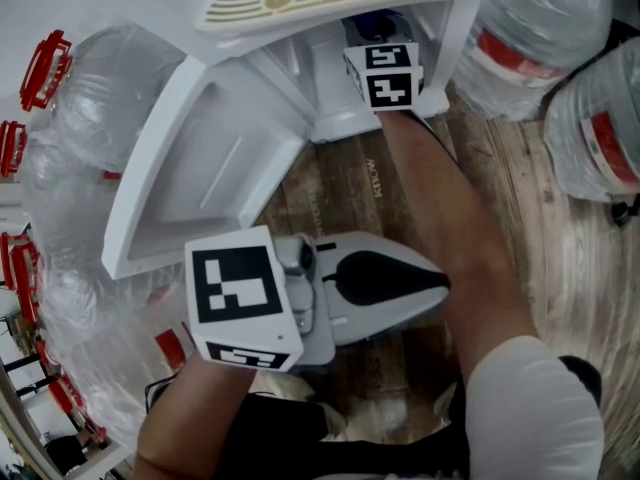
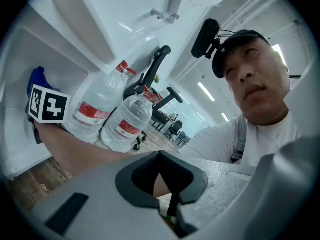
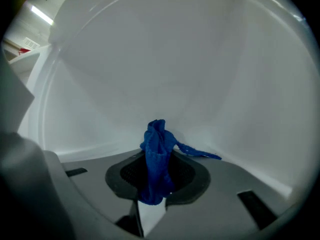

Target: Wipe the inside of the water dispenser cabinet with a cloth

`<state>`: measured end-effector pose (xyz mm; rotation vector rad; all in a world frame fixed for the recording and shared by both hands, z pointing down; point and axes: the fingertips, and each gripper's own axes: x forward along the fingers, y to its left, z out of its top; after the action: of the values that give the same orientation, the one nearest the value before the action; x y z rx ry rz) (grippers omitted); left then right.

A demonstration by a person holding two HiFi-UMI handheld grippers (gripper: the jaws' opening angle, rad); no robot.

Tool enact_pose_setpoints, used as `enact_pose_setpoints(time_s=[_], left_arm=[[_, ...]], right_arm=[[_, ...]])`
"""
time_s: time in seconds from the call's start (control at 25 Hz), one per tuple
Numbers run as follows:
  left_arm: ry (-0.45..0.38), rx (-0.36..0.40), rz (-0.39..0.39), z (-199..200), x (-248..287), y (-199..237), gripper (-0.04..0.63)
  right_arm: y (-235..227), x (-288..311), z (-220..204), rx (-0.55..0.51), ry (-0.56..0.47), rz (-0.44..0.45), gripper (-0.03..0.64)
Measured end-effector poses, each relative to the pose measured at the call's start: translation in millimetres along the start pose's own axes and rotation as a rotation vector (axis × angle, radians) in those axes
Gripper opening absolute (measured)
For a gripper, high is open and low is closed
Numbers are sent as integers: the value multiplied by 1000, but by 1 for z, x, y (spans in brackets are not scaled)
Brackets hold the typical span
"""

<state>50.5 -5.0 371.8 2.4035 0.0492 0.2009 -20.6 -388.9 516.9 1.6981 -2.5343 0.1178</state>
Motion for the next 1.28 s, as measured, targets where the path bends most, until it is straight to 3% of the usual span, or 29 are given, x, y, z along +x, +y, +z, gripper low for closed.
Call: enact_pose_setpoints(time_s=[0.16, 0.28, 0.64, 0.92, 1.04, 1.28], left_arm=[[4, 2, 1, 0, 0, 0, 3], [1, 1, 5, -1, -2, 0, 3], [-4, -8, 5, -2, -5, -4, 3], [-1, -8, 2, -4, -5, -6, 3], [-4, -9, 4, -4, -6, -5, 3], [-7, -12, 3, -3, -7, -4, 3]], right_arm=[[22, 2, 44, -2, -110, 43, 74], [24, 9, 45, 16, -112, 44, 74], [20, 21, -40, -5, 99, 45, 74], [15, 18, -75, 26, 196, 46, 74], [19, 13, -59, 28, 141, 52, 74], [52, 11, 21, 35, -78, 108, 78]])
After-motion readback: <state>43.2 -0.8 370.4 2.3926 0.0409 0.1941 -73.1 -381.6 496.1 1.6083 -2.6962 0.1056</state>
